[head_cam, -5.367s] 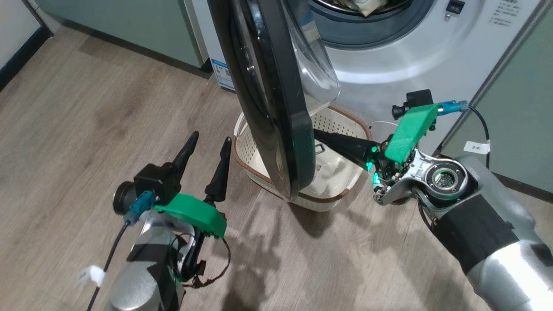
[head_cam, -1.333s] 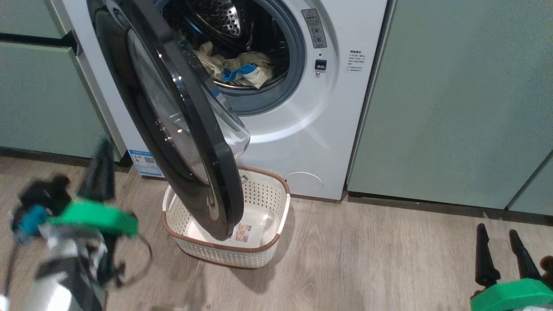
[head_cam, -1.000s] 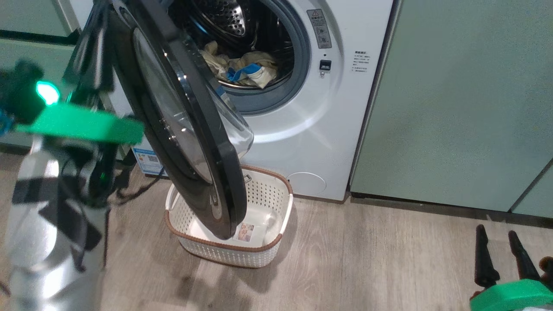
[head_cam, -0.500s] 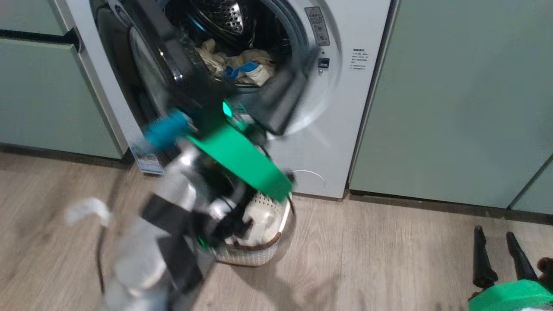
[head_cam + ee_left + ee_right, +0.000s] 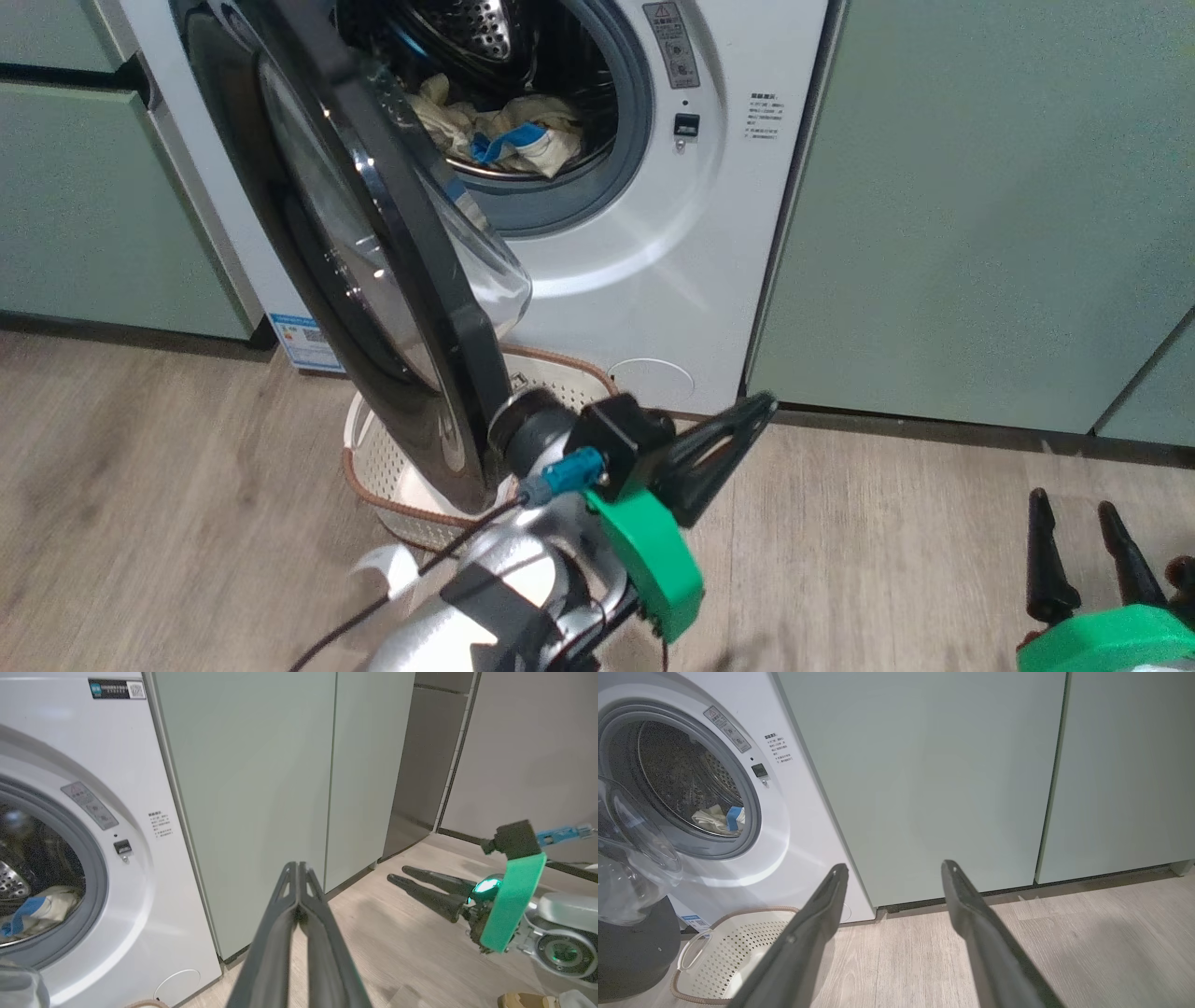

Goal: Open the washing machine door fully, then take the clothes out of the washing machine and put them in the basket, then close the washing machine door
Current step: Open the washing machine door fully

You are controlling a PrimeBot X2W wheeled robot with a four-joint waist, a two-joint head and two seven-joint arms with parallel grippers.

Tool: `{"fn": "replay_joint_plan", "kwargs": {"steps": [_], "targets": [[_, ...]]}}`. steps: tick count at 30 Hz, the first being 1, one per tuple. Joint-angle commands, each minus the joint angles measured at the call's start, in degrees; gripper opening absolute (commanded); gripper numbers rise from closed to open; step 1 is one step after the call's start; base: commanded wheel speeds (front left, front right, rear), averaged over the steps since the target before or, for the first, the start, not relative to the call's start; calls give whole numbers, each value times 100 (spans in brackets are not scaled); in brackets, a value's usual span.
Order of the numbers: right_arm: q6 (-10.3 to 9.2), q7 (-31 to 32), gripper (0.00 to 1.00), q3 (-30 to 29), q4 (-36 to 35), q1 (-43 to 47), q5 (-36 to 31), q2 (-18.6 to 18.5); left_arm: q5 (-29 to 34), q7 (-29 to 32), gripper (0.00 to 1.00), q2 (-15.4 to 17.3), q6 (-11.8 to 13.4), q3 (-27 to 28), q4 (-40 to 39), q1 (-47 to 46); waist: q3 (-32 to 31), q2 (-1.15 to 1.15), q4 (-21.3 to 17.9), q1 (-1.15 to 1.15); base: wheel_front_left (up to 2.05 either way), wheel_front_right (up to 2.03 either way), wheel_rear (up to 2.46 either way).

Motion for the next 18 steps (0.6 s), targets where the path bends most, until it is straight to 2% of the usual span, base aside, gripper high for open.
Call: {"fn": "replay_joint_plan", "kwargs": {"steps": [1,8,18], "targets": [[23,-55,100,133,-157,-183,4,-137,40,-130,0,56,-2,160,-46,-151,3,0,-8,0,0,0,0],[23,-55,100,124,-140,-186,16,-155,135,-662,0,42,184,64,892,62,21,0,-16,0,0,0,0],[23,-55,100,138,-146,-202,2,-136,-291,-1579,0,12,470,374,2120,-51,64,0,-31,0,0,0,0]]}}
